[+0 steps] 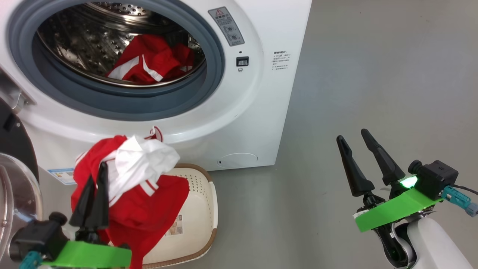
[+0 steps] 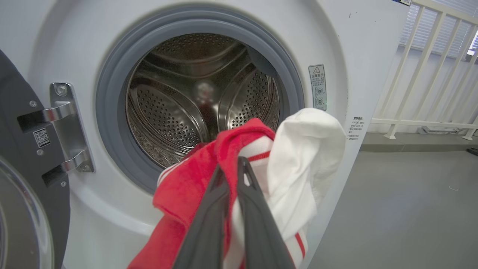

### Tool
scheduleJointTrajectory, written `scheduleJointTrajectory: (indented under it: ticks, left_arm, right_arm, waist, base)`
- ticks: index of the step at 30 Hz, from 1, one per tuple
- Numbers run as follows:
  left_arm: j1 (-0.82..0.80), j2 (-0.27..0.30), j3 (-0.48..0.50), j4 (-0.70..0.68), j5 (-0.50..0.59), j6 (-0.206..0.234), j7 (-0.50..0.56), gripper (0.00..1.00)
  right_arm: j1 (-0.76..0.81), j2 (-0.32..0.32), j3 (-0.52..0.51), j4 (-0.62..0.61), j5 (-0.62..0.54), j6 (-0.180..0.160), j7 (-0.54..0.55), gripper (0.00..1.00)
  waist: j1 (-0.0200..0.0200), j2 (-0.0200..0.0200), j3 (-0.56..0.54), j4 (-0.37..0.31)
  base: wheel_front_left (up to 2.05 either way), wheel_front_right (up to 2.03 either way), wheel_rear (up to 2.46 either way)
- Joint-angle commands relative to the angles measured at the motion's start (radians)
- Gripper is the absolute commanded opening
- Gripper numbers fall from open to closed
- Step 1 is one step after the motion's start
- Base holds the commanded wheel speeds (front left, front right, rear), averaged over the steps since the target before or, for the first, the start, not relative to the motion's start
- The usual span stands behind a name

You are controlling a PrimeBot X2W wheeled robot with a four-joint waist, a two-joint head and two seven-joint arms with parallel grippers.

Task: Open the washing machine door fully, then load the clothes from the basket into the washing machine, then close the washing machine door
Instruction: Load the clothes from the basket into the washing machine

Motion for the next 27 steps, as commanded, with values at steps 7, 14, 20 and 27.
scheduleJointTrajectory:
  ticks: [7, 14, 20, 27]
  left_arm:
    - [-0.132, 0.04, 0.028, -0.016, 0.009, -0.004, -0.014, 0.0]
    - [-0.273, 0.06, 0.046, 0.058, 0.003, -0.008, -0.016, 0.0]
    - [-0.398, 0.074, 0.054, 0.156, -0.008, -0.019, -0.026, 0.0]
    - [-0.556, 0.09, 0.049, 0.306, -0.008, -0.037, -0.042, 0.0]
  right_arm:
    - [-0.006, -0.005, 0.02, -0.031, 0.003, 0.002, -0.005, 1.0]
    - [-0.018, 0.008, 0.026, -0.036, 0.002, 0.002, -0.005, 1.0]
    - [-0.033, 0.017, 0.025, -0.044, 0.0, 0.002, -0.005, 1.0]
    - [-0.064, 0.022, 0.02, -0.059, -0.007, 0.002, -0.005, 1.0]
  waist:
    - [0.0, 0.0, 0.023, -0.005]
    - [0.0, 0.0, 0.065, -0.023]
    - [0.0, 0.0, 0.118, -0.045]
    - [0.0, 0.0, 0.21, -0.073]
  base:
    - [0.0, 0.0, 0.0]
    - [0.0, 0.0, 0.0]
    - [0.0, 0.0, 0.0]
    - [0.0, 0.0, 0.0]
